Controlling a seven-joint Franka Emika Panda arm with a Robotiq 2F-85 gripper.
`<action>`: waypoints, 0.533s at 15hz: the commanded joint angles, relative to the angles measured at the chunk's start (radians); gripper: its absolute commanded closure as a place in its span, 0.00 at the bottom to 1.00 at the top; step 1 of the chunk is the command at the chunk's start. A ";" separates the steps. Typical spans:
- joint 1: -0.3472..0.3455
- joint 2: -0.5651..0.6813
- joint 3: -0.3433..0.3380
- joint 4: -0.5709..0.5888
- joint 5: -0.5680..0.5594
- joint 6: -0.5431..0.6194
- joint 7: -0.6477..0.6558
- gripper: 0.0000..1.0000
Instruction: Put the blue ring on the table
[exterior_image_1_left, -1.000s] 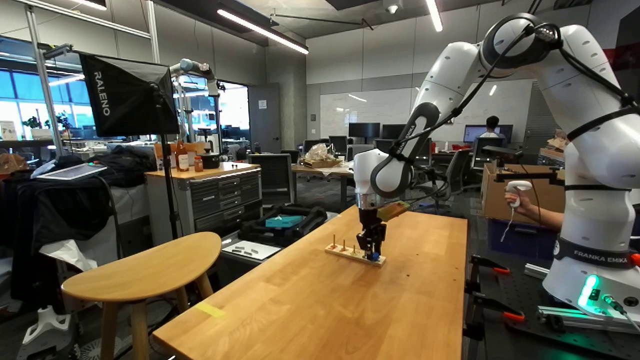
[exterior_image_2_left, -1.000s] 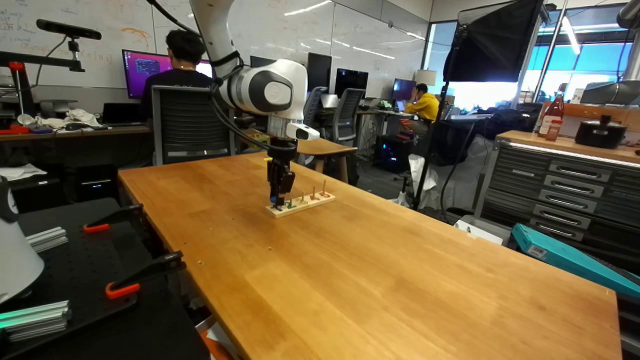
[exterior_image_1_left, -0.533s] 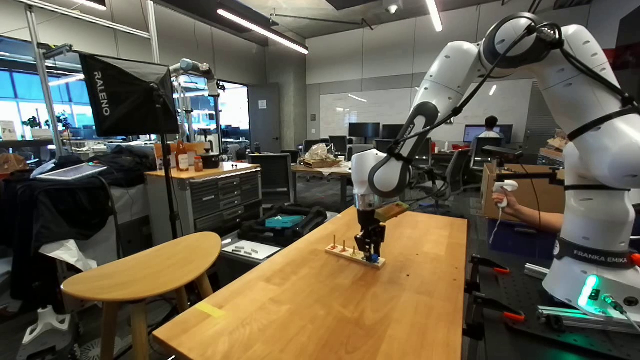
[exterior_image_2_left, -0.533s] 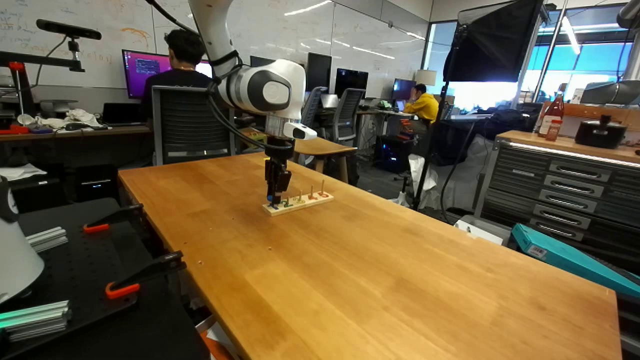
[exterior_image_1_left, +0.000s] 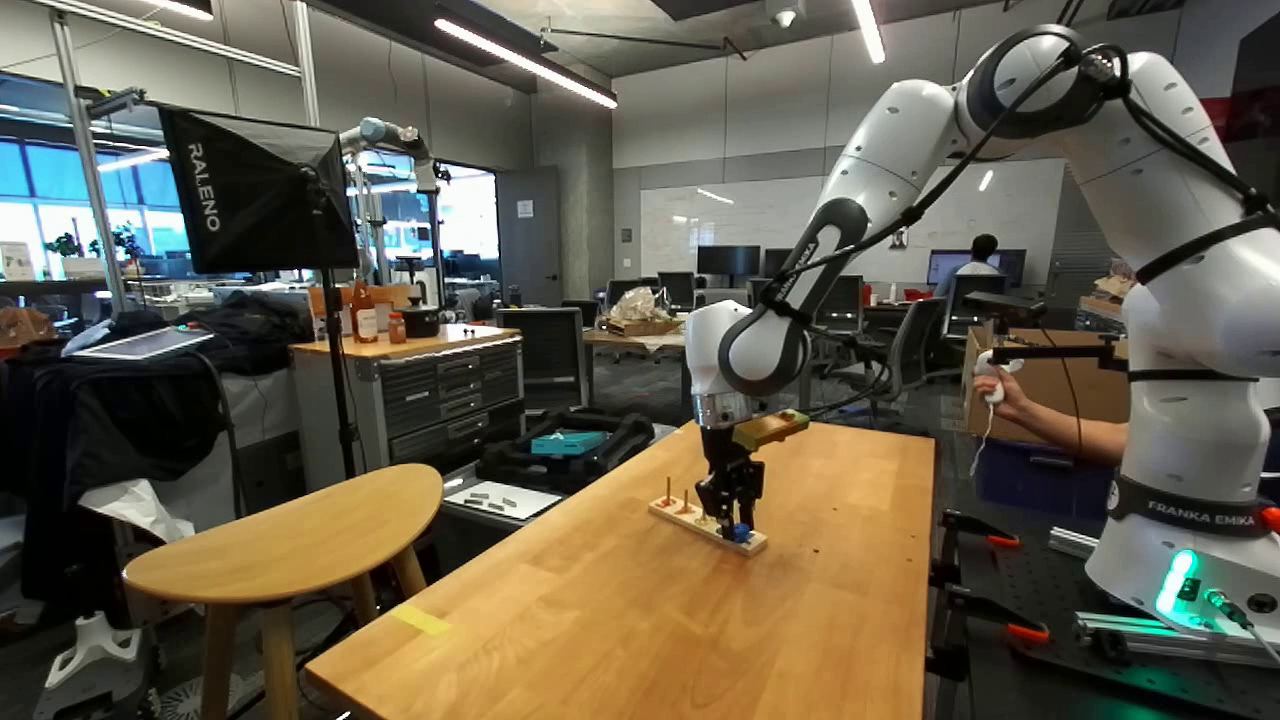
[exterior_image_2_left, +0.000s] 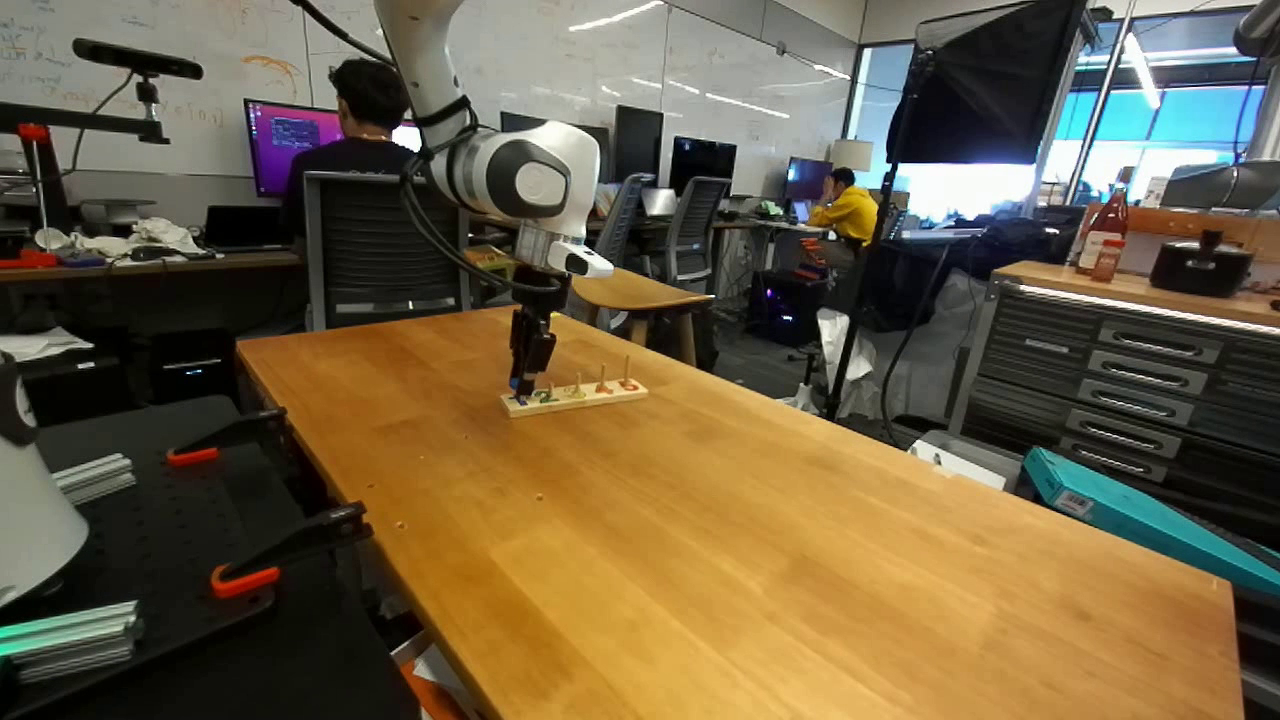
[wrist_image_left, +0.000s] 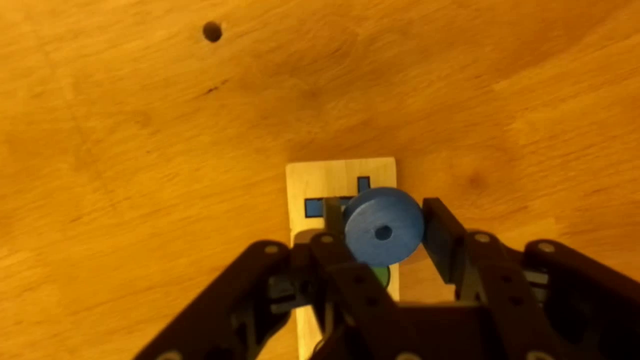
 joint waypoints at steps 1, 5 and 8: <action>0.015 0.081 0.021 0.076 0.064 -0.051 0.024 0.80; 0.007 0.052 0.026 0.105 0.092 -0.060 0.008 0.79; 0.003 0.020 0.007 0.105 0.081 -0.048 0.004 0.80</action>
